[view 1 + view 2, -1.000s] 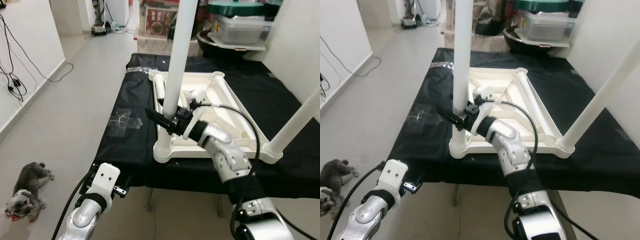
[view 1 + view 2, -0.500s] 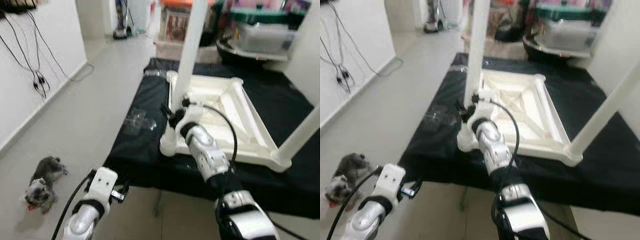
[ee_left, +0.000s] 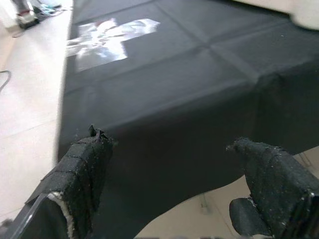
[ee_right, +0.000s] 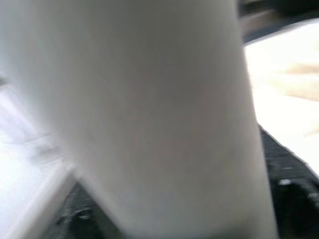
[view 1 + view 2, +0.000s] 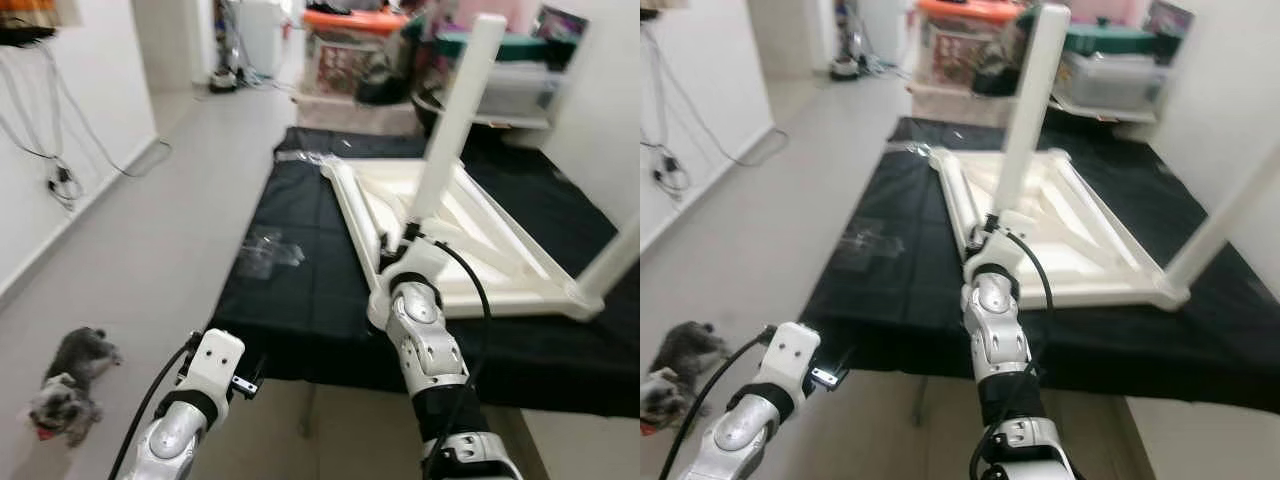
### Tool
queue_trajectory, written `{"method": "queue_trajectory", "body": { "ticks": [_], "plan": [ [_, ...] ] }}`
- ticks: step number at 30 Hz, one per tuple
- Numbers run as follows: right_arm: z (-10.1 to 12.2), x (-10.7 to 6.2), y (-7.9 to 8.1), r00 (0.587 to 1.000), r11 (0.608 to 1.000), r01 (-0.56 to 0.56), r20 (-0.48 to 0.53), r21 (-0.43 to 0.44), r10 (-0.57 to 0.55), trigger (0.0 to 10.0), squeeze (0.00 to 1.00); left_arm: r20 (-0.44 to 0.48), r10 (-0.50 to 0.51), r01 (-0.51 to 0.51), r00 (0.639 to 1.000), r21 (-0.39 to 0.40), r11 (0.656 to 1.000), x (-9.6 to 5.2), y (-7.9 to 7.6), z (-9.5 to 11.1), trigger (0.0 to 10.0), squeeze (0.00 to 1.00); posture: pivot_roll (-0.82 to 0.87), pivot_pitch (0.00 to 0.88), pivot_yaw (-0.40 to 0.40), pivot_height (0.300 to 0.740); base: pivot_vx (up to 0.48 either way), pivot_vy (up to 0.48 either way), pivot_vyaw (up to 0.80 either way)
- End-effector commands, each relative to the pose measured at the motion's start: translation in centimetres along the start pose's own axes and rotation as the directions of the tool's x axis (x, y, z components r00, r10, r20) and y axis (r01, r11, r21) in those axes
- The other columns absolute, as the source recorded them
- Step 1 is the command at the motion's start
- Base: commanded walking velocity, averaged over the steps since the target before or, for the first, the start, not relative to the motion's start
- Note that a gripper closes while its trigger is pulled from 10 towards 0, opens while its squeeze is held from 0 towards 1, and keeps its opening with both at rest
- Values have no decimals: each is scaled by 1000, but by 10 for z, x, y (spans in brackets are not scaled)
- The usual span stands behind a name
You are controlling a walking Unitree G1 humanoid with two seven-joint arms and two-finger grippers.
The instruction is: Building children table
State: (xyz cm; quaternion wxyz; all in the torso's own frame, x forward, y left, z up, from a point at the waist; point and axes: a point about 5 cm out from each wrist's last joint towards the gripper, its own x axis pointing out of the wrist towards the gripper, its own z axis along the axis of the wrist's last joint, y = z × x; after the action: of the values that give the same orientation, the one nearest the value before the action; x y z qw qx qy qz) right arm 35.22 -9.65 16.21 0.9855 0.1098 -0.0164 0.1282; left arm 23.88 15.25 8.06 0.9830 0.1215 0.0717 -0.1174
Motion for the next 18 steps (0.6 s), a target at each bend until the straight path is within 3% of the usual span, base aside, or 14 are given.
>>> {"method": "queue_trajectory", "body": {
  "ticks": [1, 2, 3, 4, 5, 7, 8, 11, 12, 13, 14, 15, 17, 18],
  "plan": [
    [25, 1, 43, 912, 914, -405, 86, 39, 401, 10000, 0, -18, 9, -9, 1000, 0, 1000, -2, 3, -3, 10000, 0, 125, 0, -73, 740, 0, 0, 0],
    [36, -7, 51, 793, 796, -605, 89, -7, 603, 10000, 0, -22, 8, -8, 1000, 5, 1000, -3, 4, -5, 10000, 0, 125, 0, -77, 740, 0, 0, 0],
    [42, -13, 54, 703, 707, -706, 74, -39, 707, 10000, 0, -25, 6, -6, 1000, 9, 1000, -3, 3, -6, 10000, 0, 125, 0, -77, 740, 0, 0, 0],
    [42, -13, 54, 703, 707, -706, 74, -39, 707, 10000, 0, -25, 6, -6, 1000, 9, 1000, -3, 3, -6, 10000, 0, 125, 0, -77, 740, 0, 0, 0],
    [44, -15, 55, 633, 633, -770, 32, -82, 774, 10000, 0, -25, 4, -4, 1000, 11, 1000, -2, 3, -7, 10000, 0, 131, 0, -85, 740, 0, 0, 0],
    [38, -13, 55, 597, 589, -799, -34, -122, 802, 10000, 0, -20, 5, -5, 1000, 9, 1000, -1, 1, -5, 10000, 0, 140, 0, -93, 740, 0, 0, 0],
    [30, -14, 58, 555, 547, -830, -66, -106, 829, 10000, 0, -14, 9, -8, 1000, 6, 1000, 0, 1, -4, 10000, 0, 146, 0, -93, 740, 0, 0, 0],
    [25, -16, 60, 525, 519, -850, -82, -89, 847, 10000, 0, -11, 11, -11, 1000, 4, 1000, 1, 1, -3, 10000, 0, 146, 0, -93, 740, 0, 0, 0],
    [10, -21, 68, 504, 503, -864, -103, -31, 858, 8353, 0, -9, 12, -12, 1000, 3, 1000, 1, 0, -2, 10000, 0, 159, 0, -97, 740, 0, 0, 0],
    [2, -18, 72, 546, 547, -837, -119, -23, 830, 4706, 0, -9, 12, -12, 1000, 4, 1000, 0, 0, -2, 10000, 0, 159, 0, -97, 740, 0, 0, 0],
    [-3, -17, 74, 569, 572, -820, -129, -21, 812, 4706, 0, -10, 11, -11, 1000, 5, 1000, 0, -1, -2, 10000, 0, 159, 0, -97, 740, 0, 0, 0],
    [-9, -15, 75, 607, 609, -792, -148, -37, 781, 9294, 0, -12, 11, -11, 1000, 4, 1000, -2, 0, -3, 10000, 0, 155, 0, -93, 740, 0, 0, 0],
    [-13, -15, 74, 618, 620, -783, -167, -48, 768, 9294, 0, -16, 12, -12, 1000, 3, 1000, -3, 0, -4, 10000, 0, 155, 0, -93, 740, 0, 0, 0],
    [-14, -15, 72, 644, 647, -761, -168, -38, 747, 10000, 0, -20, 10, -10, 1000, 4, 1000, -4, 0, -5, 10000, 0, 148, 0, -84, 740, 0, 0, 0]
  ]
}}
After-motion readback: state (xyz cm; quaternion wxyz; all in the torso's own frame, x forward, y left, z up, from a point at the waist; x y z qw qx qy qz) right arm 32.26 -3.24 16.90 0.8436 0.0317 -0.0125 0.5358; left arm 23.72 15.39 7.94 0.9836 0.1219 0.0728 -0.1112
